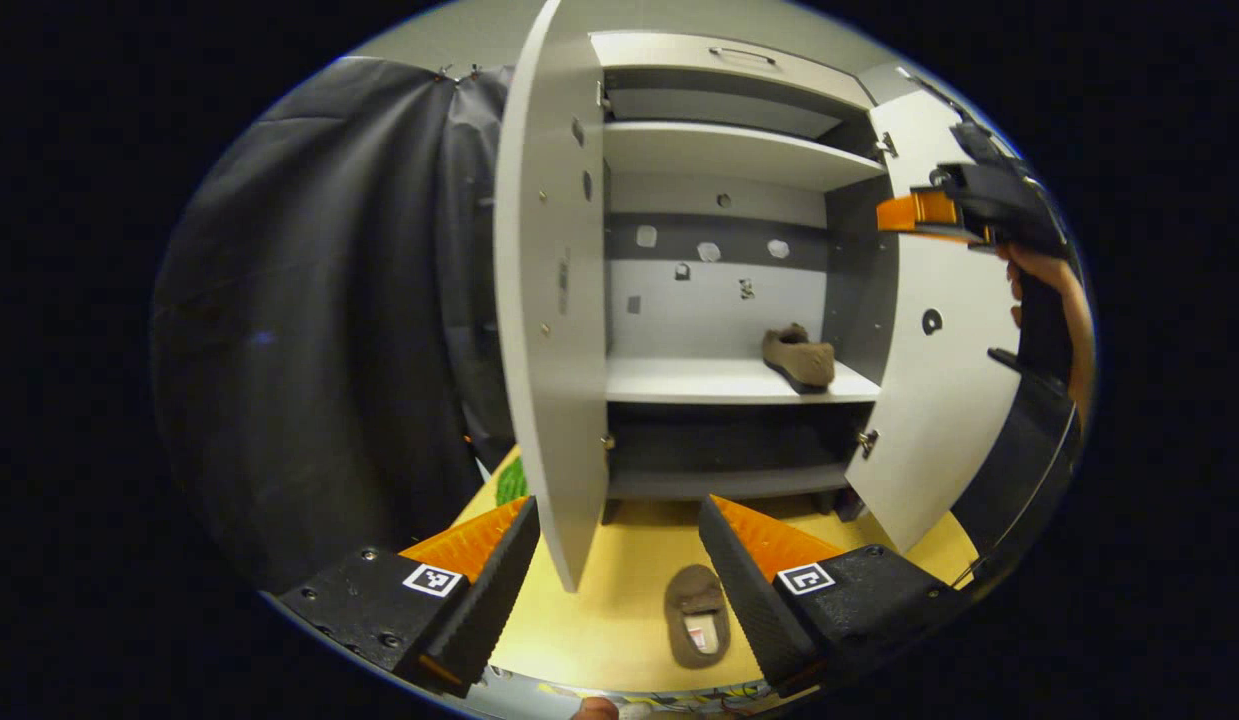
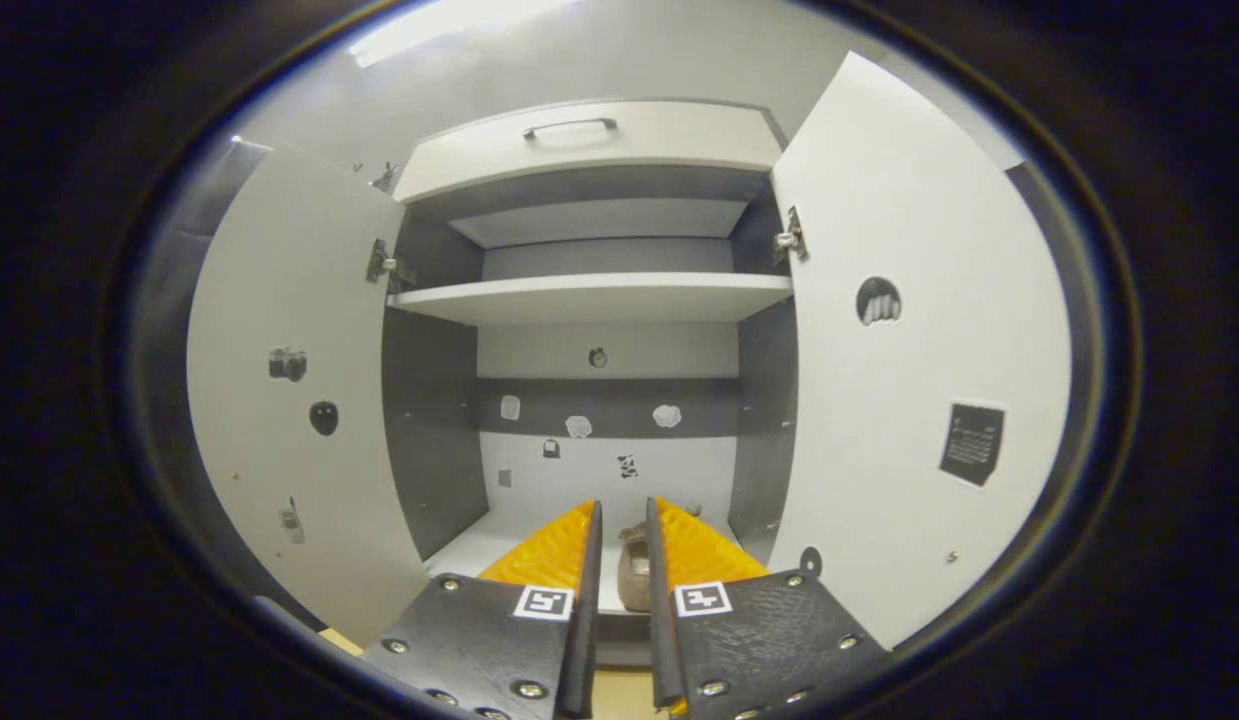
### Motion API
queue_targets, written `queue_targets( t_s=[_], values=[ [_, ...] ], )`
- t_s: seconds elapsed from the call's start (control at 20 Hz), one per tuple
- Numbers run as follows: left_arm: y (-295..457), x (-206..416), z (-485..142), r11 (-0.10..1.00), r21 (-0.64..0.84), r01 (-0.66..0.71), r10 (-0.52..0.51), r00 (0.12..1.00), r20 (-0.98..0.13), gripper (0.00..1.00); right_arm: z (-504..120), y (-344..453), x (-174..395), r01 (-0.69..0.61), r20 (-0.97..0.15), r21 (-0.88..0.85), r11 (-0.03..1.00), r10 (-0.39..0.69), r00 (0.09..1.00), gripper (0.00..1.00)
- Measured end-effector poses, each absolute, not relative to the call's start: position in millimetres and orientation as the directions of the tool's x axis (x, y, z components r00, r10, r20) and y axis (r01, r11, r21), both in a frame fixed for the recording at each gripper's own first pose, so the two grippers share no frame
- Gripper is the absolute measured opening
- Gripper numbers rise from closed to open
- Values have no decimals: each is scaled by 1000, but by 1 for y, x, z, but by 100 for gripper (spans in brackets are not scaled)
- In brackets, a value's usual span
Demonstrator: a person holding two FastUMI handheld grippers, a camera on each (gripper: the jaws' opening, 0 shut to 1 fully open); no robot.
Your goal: Grab one shoe with the right hand and put it into the shoe cabinet, grab the other shoe with the left hand and put it into the shoe cabinet; then close the right door with the right hand and the left door with the left hand.
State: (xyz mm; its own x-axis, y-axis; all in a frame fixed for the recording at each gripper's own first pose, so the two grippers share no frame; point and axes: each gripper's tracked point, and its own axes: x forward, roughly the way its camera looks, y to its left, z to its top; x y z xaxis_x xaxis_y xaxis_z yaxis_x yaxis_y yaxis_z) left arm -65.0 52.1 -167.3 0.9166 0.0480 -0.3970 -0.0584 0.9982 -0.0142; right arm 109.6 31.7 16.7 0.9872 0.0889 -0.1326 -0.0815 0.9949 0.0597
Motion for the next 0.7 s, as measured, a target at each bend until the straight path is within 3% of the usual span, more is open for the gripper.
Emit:
queue_targets(
  t_s=[0.25, 0.7],
  values=[
    [19, -62, -242, 998, -39, 54, -66, 843, -534, 99, 41, 1, 70, -37, -108, 53, 998, 43, 993, 23],
    [4, -75, -399, 993, -71, 95, -115, 604, -788, 100, 65, -71, 28, 126, -56, -12, 992, -127, 990, 23]
  ],
)
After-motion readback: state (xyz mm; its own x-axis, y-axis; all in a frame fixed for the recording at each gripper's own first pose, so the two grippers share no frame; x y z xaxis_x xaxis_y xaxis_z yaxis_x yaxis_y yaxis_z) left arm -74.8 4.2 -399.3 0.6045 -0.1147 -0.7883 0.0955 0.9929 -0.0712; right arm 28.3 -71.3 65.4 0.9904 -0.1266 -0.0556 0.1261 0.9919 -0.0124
